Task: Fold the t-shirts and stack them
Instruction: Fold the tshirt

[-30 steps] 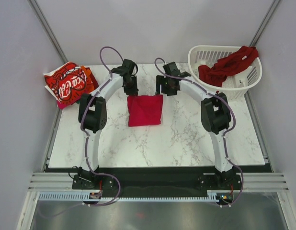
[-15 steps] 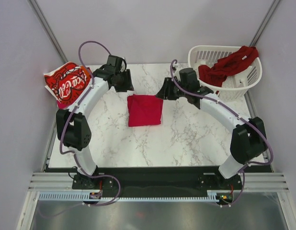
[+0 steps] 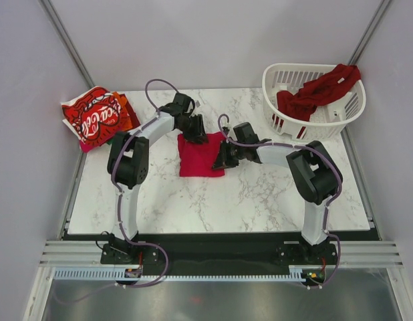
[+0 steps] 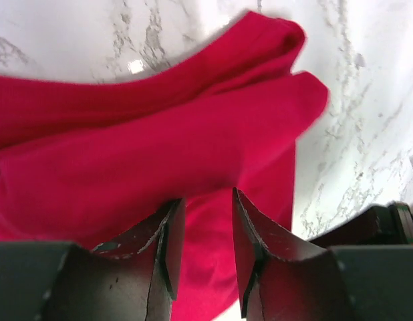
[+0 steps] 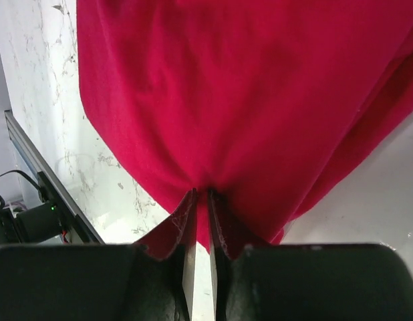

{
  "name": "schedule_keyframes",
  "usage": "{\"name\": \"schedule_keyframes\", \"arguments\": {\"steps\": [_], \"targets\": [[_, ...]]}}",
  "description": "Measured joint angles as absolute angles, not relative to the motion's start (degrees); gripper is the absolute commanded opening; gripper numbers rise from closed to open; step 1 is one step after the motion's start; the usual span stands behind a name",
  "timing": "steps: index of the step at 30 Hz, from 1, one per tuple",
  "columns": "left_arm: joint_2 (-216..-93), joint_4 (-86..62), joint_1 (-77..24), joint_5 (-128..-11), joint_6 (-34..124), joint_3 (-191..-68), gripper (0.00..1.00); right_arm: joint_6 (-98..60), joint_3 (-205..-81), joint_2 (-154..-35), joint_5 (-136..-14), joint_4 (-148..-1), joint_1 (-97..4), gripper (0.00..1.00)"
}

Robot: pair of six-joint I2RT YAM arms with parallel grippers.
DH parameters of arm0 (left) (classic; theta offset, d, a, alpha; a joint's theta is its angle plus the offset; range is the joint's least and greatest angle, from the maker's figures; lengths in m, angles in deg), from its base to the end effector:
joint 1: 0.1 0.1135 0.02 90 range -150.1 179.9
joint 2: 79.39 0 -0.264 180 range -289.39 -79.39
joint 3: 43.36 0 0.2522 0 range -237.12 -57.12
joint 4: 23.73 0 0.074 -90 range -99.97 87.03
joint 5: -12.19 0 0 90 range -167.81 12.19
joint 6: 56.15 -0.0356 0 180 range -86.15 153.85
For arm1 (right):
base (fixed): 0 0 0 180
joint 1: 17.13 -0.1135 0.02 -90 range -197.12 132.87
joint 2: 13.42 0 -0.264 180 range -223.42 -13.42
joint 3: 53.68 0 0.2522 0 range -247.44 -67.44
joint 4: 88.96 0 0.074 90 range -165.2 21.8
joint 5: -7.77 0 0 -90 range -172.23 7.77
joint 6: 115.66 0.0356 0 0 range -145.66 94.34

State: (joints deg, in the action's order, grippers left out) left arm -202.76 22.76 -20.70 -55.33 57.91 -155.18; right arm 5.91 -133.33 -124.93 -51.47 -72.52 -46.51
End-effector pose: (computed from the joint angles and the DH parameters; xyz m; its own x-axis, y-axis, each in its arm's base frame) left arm 0.4341 -0.1777 0.1928 -0.9350 -0.0510 -0.3511 0.1461 0.8465 -0.5120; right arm 0.3401 0.2124 0.1479 -0.9302 -0.0075 -0.3669 -0.2712 0.6875 0.6736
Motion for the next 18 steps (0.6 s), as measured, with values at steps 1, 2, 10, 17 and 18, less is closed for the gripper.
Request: {"name": "schedule_keyframes", "arguments": {"steps": [1,2,10,17,18], "targets": [[-204.1,22.7,-20.7,-55.1,58.0,-155.8,0.40,5.8,-133.2,-125.2,-51.1,-72.9,-46.5,0.20],[-205.4,22.6,-20.7,-55.0,58.1,-156.6,0.40,5.8,-133.0,-125.3,-50.9,-73.1,-46.5,0.20],[-212.8,22.9,-19.9,-53.3,58.8,-164.7,0.40,5.6,-125.7,-124.3,-48.2,-79.4,-46.3,0.25],[-215.1,22.5,-17.0,-51.6,59.6,-168.5,0.40,7.2,-117.2,-120.5,-45.0,-83.5,-46.6,0.29],[-215.1,22.6,-16.4,-51.6,59.6,-169.1,0.41,7.3,-116.2,-119.6,-45.0,-83.6,-46.9,0.32]]}}
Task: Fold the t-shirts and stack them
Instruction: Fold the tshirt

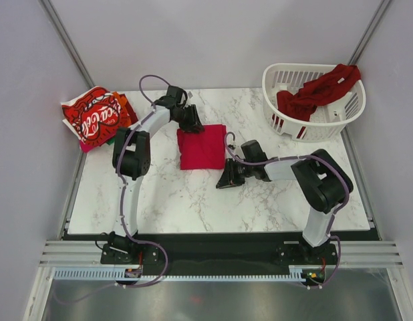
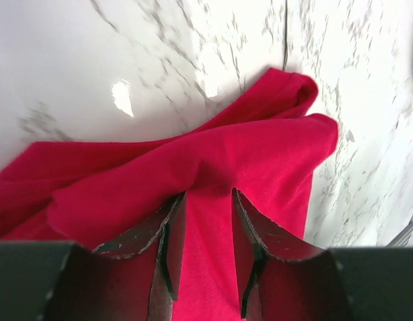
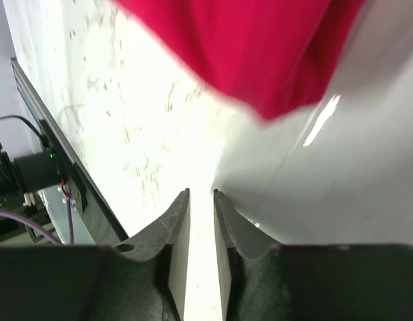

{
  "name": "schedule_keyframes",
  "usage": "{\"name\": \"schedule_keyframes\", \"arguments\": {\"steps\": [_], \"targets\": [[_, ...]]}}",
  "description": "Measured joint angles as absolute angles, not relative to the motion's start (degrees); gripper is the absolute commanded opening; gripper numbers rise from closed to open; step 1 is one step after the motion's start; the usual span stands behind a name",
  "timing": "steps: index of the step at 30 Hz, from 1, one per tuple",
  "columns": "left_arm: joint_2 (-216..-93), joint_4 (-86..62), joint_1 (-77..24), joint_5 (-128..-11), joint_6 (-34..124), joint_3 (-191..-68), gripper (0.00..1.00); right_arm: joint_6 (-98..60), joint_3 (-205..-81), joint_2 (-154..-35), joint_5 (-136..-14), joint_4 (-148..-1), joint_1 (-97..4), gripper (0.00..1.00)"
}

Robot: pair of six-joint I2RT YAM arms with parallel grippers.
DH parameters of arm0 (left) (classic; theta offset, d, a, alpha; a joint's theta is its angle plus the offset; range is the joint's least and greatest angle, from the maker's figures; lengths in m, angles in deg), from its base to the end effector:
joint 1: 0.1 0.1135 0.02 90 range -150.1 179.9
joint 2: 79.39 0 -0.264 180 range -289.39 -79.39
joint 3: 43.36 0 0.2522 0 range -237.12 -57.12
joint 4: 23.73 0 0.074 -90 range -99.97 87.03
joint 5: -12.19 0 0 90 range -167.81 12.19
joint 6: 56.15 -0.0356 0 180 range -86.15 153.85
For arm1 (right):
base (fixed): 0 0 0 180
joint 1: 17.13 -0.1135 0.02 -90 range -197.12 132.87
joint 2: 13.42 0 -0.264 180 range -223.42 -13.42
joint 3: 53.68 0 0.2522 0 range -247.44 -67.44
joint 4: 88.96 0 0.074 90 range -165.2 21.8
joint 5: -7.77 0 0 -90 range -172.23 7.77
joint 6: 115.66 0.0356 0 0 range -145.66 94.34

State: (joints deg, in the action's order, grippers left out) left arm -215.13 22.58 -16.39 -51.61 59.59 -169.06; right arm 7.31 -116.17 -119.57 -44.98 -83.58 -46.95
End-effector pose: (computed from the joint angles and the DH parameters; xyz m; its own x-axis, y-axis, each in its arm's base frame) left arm 0.4910 -0.1599 0.1656 -0.9310 -0.1339 -0.3395 0.0912 0.8154 -0.5717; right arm 0.2868 0.1892 0.1157 -0.9524 -0.0466 -0.3012 -0.2644 0.6182 0.7402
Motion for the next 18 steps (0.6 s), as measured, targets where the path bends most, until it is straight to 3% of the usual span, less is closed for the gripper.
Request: {"name": "schedule_keyframes", "arguments": {"steps": [8,13,18], "targets": [[-211.6,22.6,-14.5,-50.6,60.0,-169.5,0.51,2.0,-117.6,-107.4,-47.6,-71.1,-51.6,0.43],[-197.4,22.5,-15.2,-51.6,60.5,-159.2,0.47,0.5,-135.0,-105.6,-49.2,-66.2,-48.7,0.43],[-181.8,20.5,-15.6,-55.5,62.0,-145.0,0.41,2.2,-153.3,-114.0,-50.1,-68.1,-42.4,0.41]]}}
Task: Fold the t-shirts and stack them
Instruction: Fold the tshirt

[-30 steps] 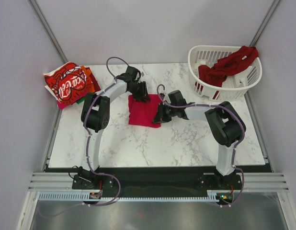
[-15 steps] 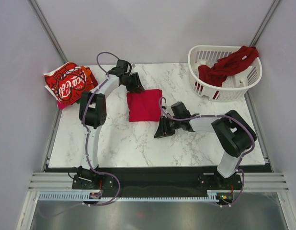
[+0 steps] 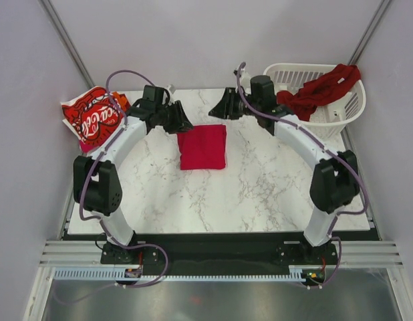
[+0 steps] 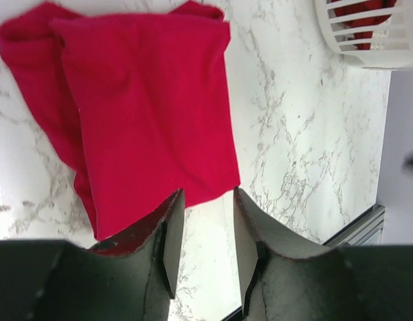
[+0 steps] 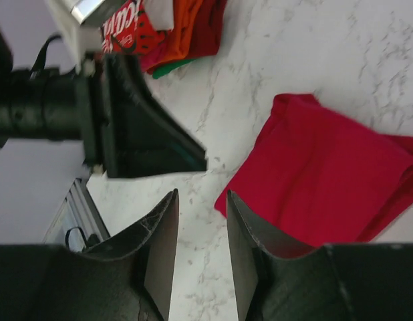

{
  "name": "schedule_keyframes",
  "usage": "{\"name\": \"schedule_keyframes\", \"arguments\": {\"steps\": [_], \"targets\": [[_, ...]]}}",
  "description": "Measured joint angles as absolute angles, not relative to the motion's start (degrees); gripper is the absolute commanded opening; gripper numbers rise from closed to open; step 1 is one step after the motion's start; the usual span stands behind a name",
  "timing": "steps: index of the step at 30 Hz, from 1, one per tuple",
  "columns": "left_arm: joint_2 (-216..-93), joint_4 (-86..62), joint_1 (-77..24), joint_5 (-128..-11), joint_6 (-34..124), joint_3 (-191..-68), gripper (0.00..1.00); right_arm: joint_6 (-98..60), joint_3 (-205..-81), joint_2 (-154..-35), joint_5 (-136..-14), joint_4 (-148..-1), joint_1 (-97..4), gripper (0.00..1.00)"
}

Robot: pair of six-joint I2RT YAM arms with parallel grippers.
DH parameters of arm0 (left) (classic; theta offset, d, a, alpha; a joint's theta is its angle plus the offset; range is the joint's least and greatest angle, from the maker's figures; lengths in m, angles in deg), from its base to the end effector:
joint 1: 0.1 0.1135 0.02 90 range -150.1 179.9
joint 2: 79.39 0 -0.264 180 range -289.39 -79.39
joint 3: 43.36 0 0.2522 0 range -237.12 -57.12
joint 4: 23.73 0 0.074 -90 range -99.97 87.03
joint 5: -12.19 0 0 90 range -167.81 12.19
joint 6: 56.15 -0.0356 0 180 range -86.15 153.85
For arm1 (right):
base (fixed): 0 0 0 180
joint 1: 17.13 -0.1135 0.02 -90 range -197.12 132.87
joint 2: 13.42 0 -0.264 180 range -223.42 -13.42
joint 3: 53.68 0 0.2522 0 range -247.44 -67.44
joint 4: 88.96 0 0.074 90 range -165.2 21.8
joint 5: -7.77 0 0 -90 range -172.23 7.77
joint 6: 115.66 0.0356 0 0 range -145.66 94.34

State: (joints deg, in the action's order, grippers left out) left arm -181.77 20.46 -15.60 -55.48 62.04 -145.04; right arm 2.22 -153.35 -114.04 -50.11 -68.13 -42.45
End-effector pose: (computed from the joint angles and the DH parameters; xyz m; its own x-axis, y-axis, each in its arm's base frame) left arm 0.3862 -0.1211 0.2928 -0.8387 -0.2209 -0.4978 0.1252 0.8113 -0.5710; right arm 0.3693 0.1957 0.3302 -0.6745 0.1190 -0.7286 -0.5578 0.5643 0.6086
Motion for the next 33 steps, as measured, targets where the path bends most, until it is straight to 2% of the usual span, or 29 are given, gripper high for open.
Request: {"name": "schedule_keyframes", "arguments": {"steps": [3,9,10,11,17,27,29,32,33], "targets": [[-179.2,19.0,-16.2,-56.7,63.3,-138.2,0.40,2.4,-161.7,-123.1,-51.6,-68.3,-40.4,0.39],[-184.5,18.8,-18.8,-57.9,64.6,-130.9,0.40,1.9,-172.0,-140.8,-53.7,-66.7,-40.0,0.35],[-185.4,18.9,-19.2,-57.9,64.7,-130.6,0.35,1.3,-172.7,-142.8,-54.8,-66.2,-40.0,0.34],[-186.0,18.8,-19.4,-58.2,65.0,-130.4,0.34,0.6,-173.0,-144.5,-56.1,-65.9,-40.0,0.34],[-188.1,15.0,-19.3,-61.9,65.4,-129.3,0.33,-2.9,-173.0,-148.5,-63.2,-63.5,-38.7,0.35],[-185.8,9.0,-19.1,-62.7,67.3,-121.7,0.34,-4.8,-169.2,-148.5,-66.6,-67.9,-34.8,0.42],[-184.6,9.0,-19.1,-62.7,67.3,-120.4,0.38,-4.9,-169.2,-148.5,-66.6,-67.9,-34.8,0.43],[-181.0,11.0,-19.5,-62.8,67.0,-118.5,0.58,-5.1,-169.0,-148.3,-66.7,-68.1,-34.8,0.46],[-179.3,12.3,-19.6,-63.2,67.0,-118.5,0.71,-5.3,-168.4,-147.8,-66.8,-68.3,-34.8,0.46]]}}
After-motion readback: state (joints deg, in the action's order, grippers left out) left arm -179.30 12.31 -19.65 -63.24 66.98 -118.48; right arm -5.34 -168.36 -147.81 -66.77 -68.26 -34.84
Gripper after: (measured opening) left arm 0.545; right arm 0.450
